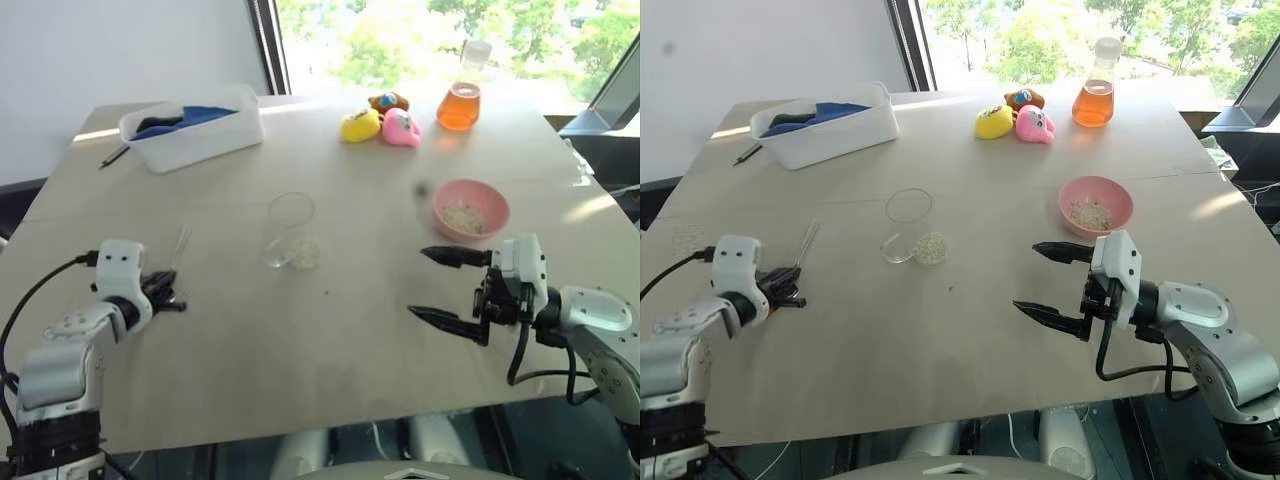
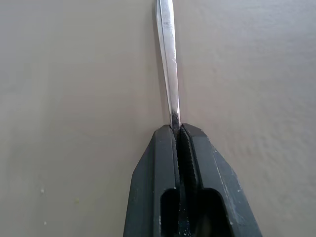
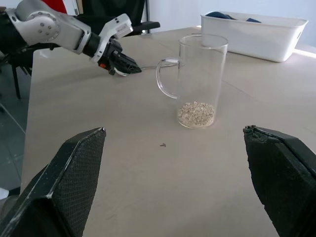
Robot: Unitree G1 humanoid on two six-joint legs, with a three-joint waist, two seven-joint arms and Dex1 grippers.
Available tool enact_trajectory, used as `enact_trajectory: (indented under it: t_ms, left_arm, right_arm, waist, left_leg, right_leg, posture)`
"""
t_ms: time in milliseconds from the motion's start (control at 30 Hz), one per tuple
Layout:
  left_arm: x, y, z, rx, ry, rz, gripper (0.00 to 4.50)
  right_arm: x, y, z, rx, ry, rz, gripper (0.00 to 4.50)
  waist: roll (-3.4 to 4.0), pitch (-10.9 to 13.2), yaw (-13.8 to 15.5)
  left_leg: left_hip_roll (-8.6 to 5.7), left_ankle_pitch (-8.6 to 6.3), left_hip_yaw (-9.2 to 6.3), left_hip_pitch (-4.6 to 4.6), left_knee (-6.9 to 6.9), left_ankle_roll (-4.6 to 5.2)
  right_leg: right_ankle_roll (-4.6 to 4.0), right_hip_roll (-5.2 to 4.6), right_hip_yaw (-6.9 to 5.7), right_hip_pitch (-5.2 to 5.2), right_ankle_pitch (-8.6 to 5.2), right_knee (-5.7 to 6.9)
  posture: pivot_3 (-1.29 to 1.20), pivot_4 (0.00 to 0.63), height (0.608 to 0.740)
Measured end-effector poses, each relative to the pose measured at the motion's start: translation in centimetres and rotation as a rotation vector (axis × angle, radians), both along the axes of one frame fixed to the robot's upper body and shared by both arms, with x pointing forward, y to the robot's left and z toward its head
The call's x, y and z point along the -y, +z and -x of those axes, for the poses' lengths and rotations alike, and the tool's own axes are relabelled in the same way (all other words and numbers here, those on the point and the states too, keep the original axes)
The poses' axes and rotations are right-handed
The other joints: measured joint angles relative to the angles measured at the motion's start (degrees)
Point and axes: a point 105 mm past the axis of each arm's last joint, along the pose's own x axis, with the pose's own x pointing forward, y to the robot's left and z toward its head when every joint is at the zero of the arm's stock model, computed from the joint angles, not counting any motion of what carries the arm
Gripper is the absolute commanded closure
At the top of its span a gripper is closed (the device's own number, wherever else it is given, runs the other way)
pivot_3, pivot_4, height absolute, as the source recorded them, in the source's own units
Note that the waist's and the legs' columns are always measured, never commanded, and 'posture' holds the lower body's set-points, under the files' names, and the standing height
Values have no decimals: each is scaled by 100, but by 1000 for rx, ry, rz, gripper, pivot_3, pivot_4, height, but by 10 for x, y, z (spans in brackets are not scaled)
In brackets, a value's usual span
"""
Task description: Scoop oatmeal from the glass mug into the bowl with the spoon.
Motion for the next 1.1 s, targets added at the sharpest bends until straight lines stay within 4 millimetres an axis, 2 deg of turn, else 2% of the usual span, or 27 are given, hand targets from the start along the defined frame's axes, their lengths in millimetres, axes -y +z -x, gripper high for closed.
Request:
enact_trajectory:
  t_ms: [167,300,467,567,667,767,867,967,1100]
  left_arm:
    - [13,-9,35,59,-62,-14,4339]
    - [52,-15,73,88,-249,76,4339]
    - [83,-18,105,47,-426,151,4339]
    - [102,-10,117,46,-553,182,4339]
    - [123,-1,117,79,-668,192,4339]
    - [152,6,101,149,-799,193,4339]
    - [172,13,91,195,-892,190,4339]
    - [188,14,77,224,-967,168,4339]
    - [201,12,66,251,-1012,155,4339]
  right_arm:
    - [0,0,-1,-22,-14,-22,0]
    - [1,-7,-8,-115,-80,-56,0]
    - [0,-18,-13,-234,-128,-61,0]
    - [-9,-22,-14,-343,-126,-103,0]
    - [-17,-21,-15,-415,-124,-133,0]
    - [-29,-20,-16,-520,-120,-180,0]
    - [-35,-18,-17,-573,-130,-227,0]
    - [-45,-19,-17,-660,-133,-285,0]
    - [-53,-18,-17,-735,-138,-347,0]
  waist:
    - [19,-14,2]
    - [13,-15,76]
    - [-8,-4,118]
    - [-18,3,115]
    - [-20,4,127]
    - [-18,5,142]
    - [-19,5,122]
    - [-19,5,86]
    - [-18,7,49]
  left_leg:
    - [1,7,3,-3,-38,-12]
    - [1,4,-3,-22,-44,-10]
    - [2,-8,-10,-30,-44,13]
    - [3,-9,-16,-33,-43,14]
    - [1,-9,-18,-35,-41,15]
    - [-2,-8,-23,-38,-40,14]
    - [-3,0,-23,-38,-39,0]
    - [-5,5,-21,-39,-39,-8]
    - [-6,5,-13,-38,-38,-6]
  right_leg:
    - [0,-5,15,-1,1,-49]
    - [-2,-15,3,-2,0,-76]
    - [-17,-16,-7,-3,-7,-79]
    - [-23,-15,-12,-3,-10,-79]
    - [-21,-14,-15,-2,-9,-79]
    - [-5,-6,-22,-2,0,-77]
    - [-4,6,-22,-3,1,-77]
    - [-3,27,-30,-4,1,-76]
    - [-2,31,-33,-5,2,-75]
  posture:
    - [0,150,740]
    - [0,150,740]
    - [0,150,740]
    - [0,150,740]
    - [0,150,740]
    - [0,150,740]
    - [0,150,740]
    - [0,150,740]
    - [0,150,740]
